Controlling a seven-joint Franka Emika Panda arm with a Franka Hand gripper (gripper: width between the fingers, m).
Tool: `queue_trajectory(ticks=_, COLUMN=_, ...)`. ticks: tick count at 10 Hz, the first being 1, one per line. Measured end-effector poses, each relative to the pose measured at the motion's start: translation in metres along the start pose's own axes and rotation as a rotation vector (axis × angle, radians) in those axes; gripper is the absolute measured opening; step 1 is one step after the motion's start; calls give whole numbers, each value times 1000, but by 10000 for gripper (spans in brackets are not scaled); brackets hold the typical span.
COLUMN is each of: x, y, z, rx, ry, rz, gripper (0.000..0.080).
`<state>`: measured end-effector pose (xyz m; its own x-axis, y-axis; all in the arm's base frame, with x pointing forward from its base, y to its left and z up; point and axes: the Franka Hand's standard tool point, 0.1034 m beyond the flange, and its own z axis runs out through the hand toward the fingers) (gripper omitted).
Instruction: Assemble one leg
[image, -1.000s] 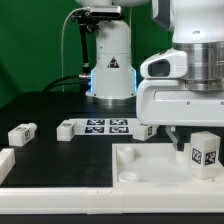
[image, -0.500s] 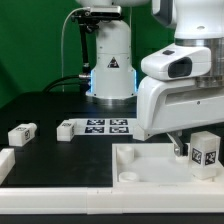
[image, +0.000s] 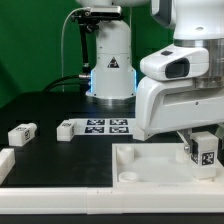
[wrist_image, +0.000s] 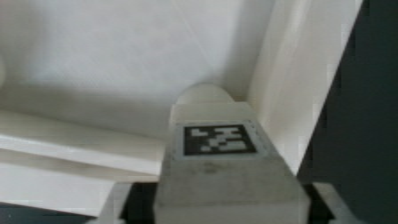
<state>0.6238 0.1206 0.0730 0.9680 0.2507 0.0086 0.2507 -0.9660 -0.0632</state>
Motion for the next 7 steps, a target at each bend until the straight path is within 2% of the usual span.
queue_trajectory(ticks=3, x=0, y=0, z=1, rx=-14, ry=48, rz=469, gripper=290)
queue_trajectory(ticks=7, x=2, y=2, z=1, rx=-9, ry=58, rz=1049, gripper=290)
